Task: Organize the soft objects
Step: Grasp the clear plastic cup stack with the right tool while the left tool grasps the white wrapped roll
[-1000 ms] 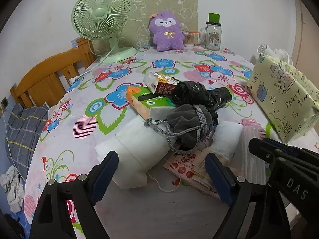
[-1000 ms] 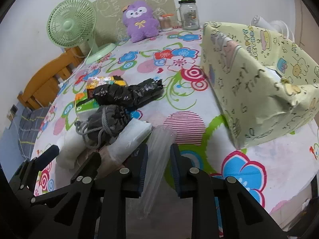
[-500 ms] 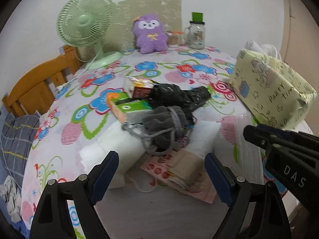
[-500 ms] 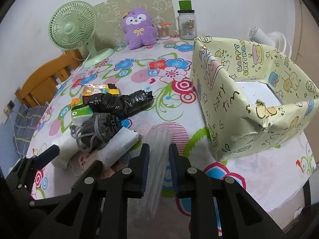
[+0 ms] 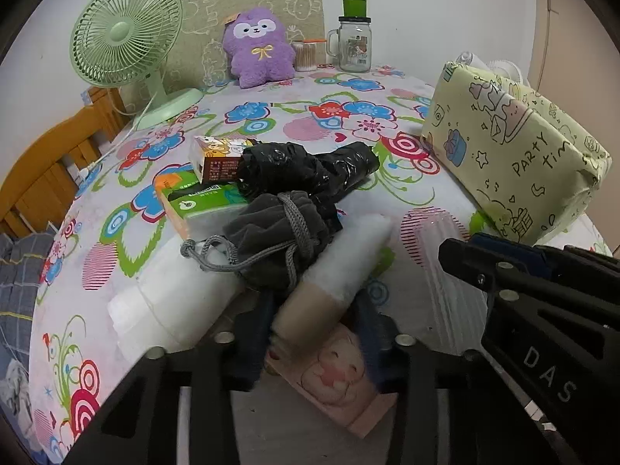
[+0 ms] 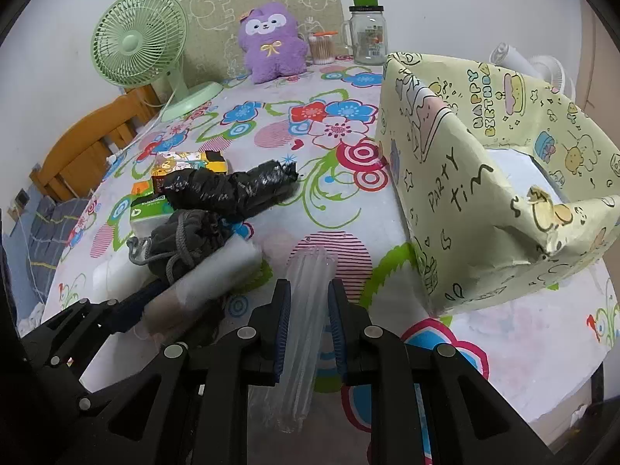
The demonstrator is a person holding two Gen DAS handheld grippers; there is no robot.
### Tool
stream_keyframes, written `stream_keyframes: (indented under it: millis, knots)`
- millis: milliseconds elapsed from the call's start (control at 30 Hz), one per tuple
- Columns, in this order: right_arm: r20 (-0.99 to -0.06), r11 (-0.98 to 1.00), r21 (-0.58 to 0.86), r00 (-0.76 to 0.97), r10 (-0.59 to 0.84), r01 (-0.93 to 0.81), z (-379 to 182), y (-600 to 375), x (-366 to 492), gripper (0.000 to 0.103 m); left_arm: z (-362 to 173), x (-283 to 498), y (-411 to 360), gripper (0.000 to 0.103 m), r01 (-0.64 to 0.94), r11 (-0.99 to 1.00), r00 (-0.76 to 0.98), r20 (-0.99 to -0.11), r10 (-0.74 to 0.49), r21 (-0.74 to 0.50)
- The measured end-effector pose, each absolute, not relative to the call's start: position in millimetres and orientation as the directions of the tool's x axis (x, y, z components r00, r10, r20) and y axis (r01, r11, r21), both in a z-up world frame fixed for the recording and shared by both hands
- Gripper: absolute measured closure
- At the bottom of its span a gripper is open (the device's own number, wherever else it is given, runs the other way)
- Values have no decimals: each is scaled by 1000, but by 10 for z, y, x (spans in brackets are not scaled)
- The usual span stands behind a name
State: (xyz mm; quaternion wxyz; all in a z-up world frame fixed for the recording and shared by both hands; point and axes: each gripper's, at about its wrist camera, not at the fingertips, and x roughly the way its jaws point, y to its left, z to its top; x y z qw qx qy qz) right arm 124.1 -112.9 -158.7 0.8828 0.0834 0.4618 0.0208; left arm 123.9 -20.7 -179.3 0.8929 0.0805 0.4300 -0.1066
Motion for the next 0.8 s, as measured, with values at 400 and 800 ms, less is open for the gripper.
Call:
stream_keyframes:
  millis: [400, 800]
  knots:
    - [-803, 987, 161, 585, 115, 28, -1522, -1092, 1190, 80, -1698, 1194, -205, 84, 267, 963, 620, -769, -157, 19]
    - [-777, 986, 163, 619, 116, 19, -1373, -1103, 1059, 80, -1534, 1049, -205, 86, 262, 965, 654, -737, -171, 9]
